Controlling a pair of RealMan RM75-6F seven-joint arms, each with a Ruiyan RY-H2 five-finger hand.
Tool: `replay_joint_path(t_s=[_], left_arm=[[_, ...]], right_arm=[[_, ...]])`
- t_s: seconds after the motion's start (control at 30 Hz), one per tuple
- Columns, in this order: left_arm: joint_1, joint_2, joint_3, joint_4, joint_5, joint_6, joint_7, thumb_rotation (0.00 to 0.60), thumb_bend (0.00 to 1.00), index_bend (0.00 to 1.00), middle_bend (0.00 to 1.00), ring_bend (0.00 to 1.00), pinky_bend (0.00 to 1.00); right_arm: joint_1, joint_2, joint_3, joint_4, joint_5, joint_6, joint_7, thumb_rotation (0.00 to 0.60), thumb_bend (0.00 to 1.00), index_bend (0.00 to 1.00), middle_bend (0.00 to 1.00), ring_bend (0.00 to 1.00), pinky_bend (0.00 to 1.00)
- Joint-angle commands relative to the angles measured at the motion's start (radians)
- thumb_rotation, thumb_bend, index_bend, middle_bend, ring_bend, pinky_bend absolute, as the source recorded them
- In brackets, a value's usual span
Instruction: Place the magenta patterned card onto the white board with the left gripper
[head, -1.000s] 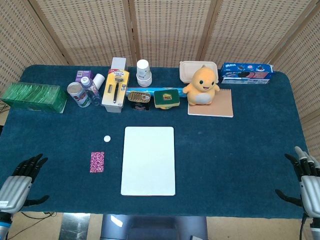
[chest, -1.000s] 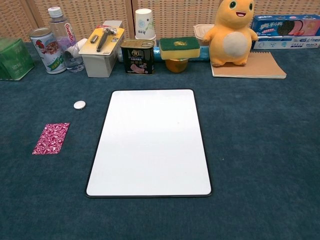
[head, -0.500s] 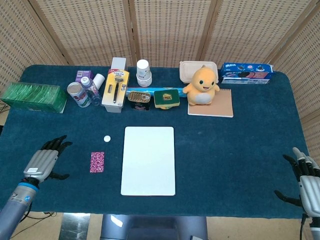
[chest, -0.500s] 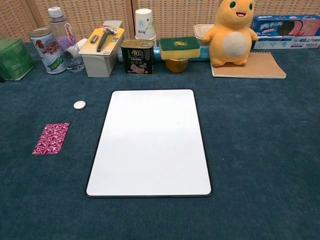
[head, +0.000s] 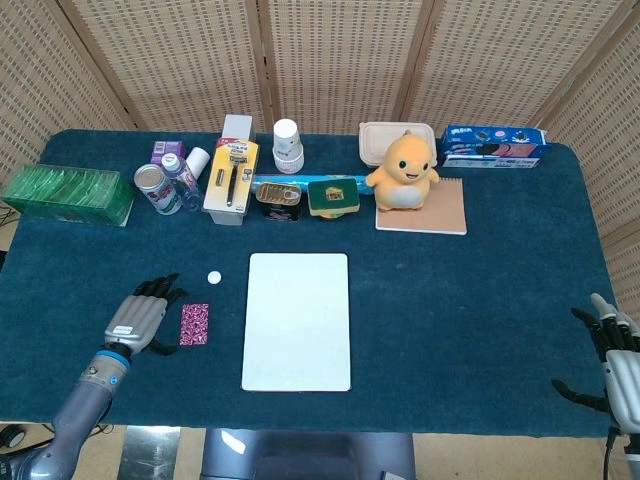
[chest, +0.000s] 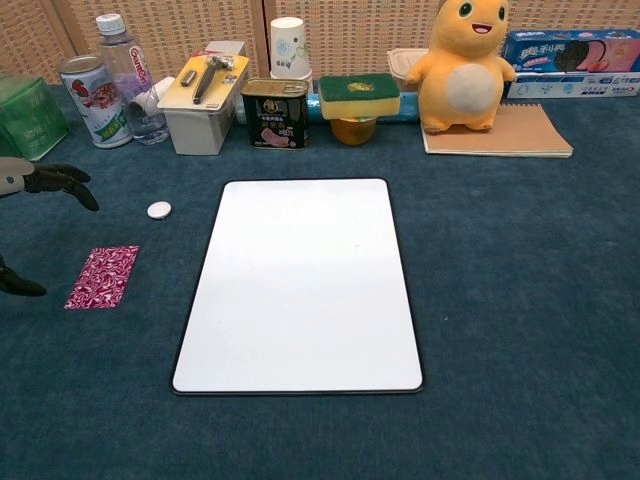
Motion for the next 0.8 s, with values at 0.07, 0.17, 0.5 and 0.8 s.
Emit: replay_joint_path(t_s=[0.07,0.17,0.5,0.8], left_arm=[[-0.024,-0.024,0.005,0.020,-0.041,-0.010,0.014,0.600,0.06,0.18,0.00,0.00,0.06],[-0.040,-0.039,0.009,0.033,-0.062,-0.014,0.022,0.600,0.06,0.18,0.00,0.00,0.06],[-0.103,-0.077,0.017,0.066,-0.166,-0.012,0.078,0.600,0.06,0.18,0.00,0.00,0.06],[-0.141,-0.116,0.025,0.091,-0.234,0.011,0.103,0.600,0.06,0.18,0.00,0.00,0.06]], right_arm=[[-0.002,0.004,0.000,-0.001,0.001,0.002,0.008,0.600,0.05,0.12,0.00,0.00,0.00],[-0.001,0.006,0.001,-0.002,0.004,0.001,0.012,0.600,0.05,0.12,0.00,0.00,0.00],[0.002,0.008,0.003,-0.006,0.012,-0.005,0.010,0.600,0.05,0.12,0.00,0.00,0.00],[0.003,0.008,0.004,-0.005,0.014,-0.006,0.013,0.600,0.05,0.12,0.00,0.00,0.00]])
